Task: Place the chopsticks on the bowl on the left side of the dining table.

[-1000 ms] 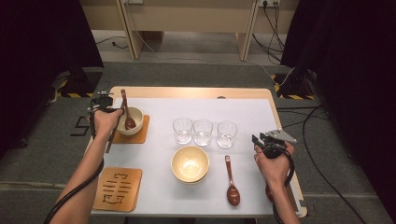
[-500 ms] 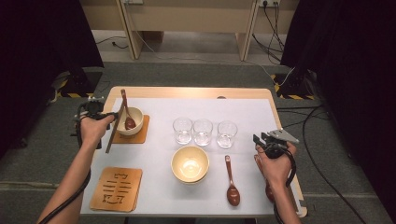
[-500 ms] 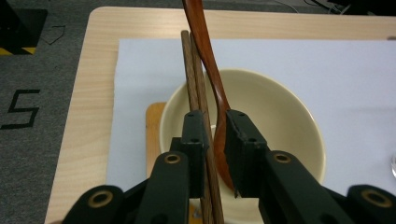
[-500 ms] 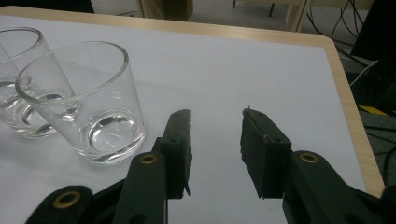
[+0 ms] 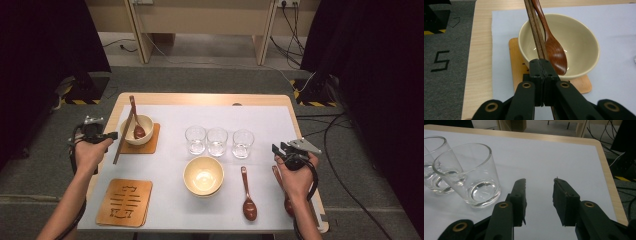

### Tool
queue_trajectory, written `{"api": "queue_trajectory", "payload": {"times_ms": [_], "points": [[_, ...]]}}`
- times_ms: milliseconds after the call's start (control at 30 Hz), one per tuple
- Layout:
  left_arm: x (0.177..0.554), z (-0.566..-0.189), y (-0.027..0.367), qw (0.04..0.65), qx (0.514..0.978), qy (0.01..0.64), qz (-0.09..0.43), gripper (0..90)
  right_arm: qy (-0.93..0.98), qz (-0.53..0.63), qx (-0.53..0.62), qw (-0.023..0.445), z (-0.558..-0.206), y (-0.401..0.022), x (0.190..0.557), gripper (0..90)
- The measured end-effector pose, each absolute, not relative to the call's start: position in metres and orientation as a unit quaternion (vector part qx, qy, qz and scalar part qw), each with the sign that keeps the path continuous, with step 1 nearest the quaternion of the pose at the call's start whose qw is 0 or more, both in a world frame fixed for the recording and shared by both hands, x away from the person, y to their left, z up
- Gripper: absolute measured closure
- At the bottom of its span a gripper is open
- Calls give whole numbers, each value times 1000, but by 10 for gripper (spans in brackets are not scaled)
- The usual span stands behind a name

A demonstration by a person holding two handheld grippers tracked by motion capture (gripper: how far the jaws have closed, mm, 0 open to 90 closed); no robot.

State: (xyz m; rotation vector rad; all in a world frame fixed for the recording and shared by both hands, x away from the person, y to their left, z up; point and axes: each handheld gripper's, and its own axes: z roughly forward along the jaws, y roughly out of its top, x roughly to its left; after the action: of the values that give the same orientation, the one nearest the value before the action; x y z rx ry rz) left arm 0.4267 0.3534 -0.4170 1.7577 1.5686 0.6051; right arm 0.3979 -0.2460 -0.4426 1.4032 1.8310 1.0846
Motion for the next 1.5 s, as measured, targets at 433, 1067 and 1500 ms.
{"api": "queue_trajectory", "payload": {"times_ms": [433,1067,1500], "points": [[413,-429,353,335,701,589,224,889,688,406,525,293,-444,-244,398,633],[413,-437,337,343,717,571,209,890,688,406,525,293,-444,-244,398,634],[417,-437,311,345,730,554,202,890,686,410,525,293,-443,-246,397,635]]}}
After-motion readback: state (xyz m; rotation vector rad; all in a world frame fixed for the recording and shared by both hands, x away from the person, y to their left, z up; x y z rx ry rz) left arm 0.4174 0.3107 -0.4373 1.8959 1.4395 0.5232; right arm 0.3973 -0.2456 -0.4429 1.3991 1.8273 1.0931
